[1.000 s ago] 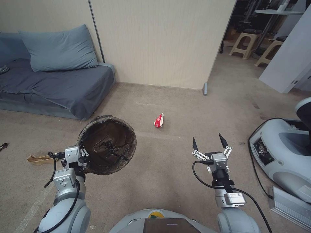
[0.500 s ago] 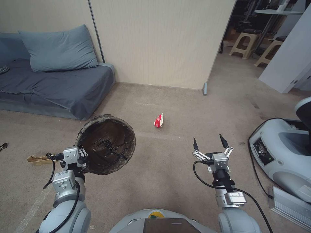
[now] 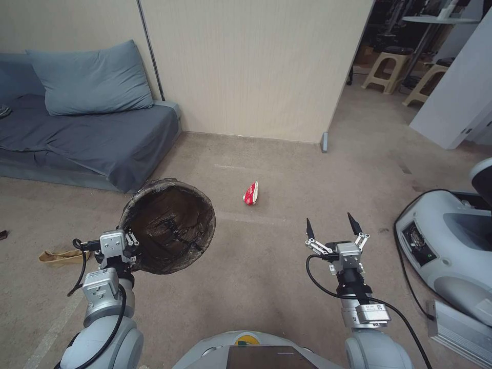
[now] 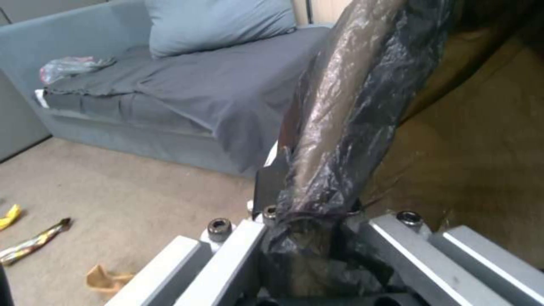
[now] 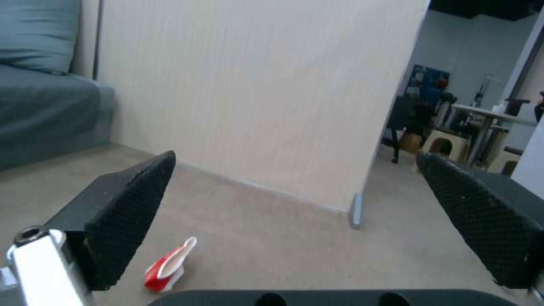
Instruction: Pick up the trash bin, then pick up the garbage from the floor and place it into the trash bin.
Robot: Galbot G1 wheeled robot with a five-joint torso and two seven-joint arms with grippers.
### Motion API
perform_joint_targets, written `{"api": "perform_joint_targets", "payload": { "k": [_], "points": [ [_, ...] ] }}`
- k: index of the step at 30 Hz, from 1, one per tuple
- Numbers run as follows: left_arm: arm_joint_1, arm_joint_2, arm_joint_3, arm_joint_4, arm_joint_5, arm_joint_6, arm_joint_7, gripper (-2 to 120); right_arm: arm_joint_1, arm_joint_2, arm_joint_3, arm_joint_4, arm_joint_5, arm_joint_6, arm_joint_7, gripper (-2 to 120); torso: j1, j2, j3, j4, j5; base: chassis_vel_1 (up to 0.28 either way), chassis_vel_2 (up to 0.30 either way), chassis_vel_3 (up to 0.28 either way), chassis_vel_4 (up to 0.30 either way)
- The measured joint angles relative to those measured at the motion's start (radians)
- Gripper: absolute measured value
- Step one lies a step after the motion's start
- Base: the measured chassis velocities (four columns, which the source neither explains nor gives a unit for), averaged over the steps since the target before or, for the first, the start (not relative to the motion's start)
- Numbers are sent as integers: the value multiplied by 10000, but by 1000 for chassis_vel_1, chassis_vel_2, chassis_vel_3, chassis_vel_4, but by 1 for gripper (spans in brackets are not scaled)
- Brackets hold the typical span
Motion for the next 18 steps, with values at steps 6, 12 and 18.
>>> {"api": "perform_joint_targets", "payload": {
  "k": [6, 12, 18],
  "points": [
    [-22, -42, 21, 29, -2, 5, -20, 0, -83, 0, 64, 91, 100, -64, -1, 100, 1, 0, 2, 1, -2, -148, 163, 157, -165],
    [-29, -126, 26, 42, 6, 5, -26, 0, -98, 0, 73, 108, 110, -76, -4, 100, 1, 0, 2, 0, 0, -116, 127, 116, -121],
    [-52, -185, 20, 53, 14, 3, -42, 0, -89, 0, 73, 108, 107, -27, -27, 100, 1, 0, 2, 0, 0, -97, 92, 106, -104]
  ]
}}
